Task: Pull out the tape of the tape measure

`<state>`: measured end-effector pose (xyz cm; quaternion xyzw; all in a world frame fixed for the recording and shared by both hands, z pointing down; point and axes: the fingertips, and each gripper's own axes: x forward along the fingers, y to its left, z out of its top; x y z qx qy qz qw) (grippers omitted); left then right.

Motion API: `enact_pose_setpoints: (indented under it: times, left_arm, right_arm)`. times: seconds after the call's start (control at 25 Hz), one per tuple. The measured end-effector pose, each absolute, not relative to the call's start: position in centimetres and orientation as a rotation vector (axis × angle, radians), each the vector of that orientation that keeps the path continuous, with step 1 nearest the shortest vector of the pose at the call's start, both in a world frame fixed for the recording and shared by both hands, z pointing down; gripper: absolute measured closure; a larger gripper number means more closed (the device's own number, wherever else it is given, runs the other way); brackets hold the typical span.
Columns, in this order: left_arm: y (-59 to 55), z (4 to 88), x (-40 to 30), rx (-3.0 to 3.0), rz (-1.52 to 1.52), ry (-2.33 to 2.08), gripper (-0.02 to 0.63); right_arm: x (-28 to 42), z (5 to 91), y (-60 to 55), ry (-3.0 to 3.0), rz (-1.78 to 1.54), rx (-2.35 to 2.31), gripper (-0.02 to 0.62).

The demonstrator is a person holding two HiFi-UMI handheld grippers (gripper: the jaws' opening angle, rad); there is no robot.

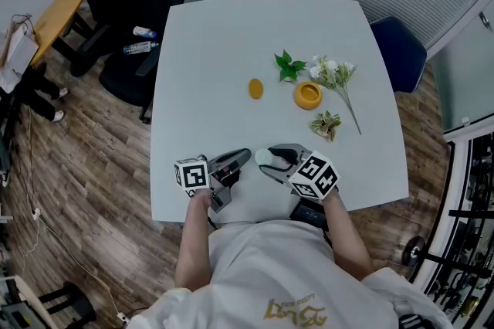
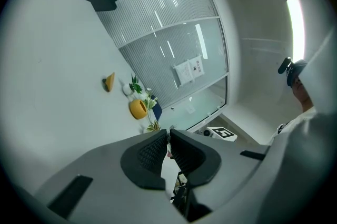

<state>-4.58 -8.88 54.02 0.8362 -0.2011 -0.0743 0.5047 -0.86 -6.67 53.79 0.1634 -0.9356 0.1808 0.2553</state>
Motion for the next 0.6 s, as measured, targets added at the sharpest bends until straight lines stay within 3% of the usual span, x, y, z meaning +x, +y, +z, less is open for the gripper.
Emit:
enact_pose_setpoints:
  times: [0.6]
  left_arm:
    - [-9.01,54.58,-5.50,2.005,-0.177,-0.524,0.592]
  right_arm:
    - [-0.36,54.09,-6.66,-2.530,0.505,0.450,0.371]
